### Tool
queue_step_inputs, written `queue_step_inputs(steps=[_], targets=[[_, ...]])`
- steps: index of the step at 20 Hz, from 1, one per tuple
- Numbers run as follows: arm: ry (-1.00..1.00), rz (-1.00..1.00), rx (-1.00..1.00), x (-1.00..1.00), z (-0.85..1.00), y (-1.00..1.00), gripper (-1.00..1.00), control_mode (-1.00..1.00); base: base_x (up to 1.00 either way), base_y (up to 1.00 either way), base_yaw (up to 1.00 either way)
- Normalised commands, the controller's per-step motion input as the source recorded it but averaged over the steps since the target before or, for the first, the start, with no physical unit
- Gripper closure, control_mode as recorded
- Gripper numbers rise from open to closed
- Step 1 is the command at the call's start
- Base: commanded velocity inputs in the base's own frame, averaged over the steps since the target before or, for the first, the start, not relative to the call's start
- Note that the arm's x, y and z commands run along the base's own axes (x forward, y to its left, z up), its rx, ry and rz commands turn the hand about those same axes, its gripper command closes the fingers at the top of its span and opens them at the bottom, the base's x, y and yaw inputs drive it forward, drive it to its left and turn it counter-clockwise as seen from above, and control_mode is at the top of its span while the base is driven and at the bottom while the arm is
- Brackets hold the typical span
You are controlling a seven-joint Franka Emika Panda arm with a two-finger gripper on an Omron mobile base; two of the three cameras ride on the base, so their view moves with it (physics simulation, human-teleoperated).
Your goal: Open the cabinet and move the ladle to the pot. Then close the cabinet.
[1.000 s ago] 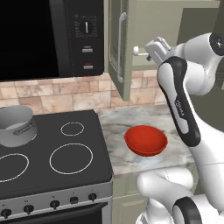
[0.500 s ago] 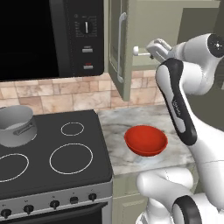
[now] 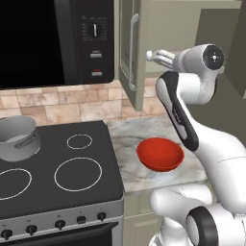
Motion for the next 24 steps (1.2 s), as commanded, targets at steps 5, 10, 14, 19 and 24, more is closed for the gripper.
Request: queue_step_inputs(steps=[5, 10, 14, 19, 24], targets=[[0.0, 0.0, -0.2, 0.38, 0.0, -0.18, -1.0, -1.0, 0.0, 0.0, 0.0], [0.02, 0.0, -0.16, 0.33, 0.0, -0.26, -1.0, -1.0, 0.0, 0.0, 0.0], [0.03, 0.0, -0.12, 0.34, 0.0, -0.22, -1.0, -1.0, 0.0, 0.0, 0.0], [0.08, 0.0, -0.04, 0.24, 0.01, -0.11, -1.0, -1.0, 0.0, 0.0, 0.0], [0.04, 0.01, -0.01, 0.32, 0.0, 0.0, -1.0, -1.0, 0.0, 0.0, 0.0]])
